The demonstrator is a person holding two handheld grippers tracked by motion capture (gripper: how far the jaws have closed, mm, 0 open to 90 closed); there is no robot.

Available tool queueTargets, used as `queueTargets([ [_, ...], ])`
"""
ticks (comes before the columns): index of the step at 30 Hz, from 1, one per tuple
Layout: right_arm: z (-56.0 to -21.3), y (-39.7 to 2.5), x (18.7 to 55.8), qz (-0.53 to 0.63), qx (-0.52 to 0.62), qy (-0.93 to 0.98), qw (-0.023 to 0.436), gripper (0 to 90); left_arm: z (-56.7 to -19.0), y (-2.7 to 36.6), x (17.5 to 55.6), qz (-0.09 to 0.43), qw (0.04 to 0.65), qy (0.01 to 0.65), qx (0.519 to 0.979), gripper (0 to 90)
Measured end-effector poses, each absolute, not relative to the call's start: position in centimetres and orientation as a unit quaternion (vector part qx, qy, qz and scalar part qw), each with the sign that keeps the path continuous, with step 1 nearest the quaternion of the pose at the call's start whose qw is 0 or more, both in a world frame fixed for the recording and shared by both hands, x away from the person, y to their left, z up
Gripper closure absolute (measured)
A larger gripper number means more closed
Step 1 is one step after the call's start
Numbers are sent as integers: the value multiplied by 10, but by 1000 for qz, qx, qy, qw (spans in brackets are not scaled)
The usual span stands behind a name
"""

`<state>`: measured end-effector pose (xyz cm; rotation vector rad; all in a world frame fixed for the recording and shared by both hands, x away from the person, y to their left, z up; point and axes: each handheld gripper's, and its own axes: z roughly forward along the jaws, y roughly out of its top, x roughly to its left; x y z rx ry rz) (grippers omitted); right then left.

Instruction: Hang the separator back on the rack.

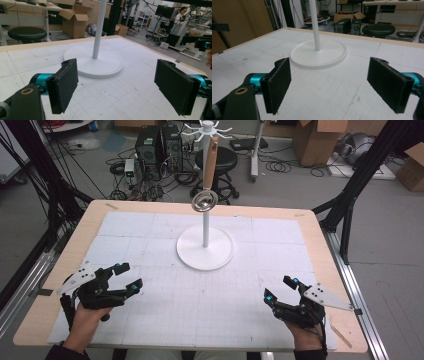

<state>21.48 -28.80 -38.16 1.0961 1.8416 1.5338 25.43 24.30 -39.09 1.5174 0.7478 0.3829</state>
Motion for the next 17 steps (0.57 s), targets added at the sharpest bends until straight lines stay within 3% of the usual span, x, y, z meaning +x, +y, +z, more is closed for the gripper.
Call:
queueTargets([
  [17,-383,-289,216,561,401,679,251,183,-395,243,256,165,643,333,669,197],
])
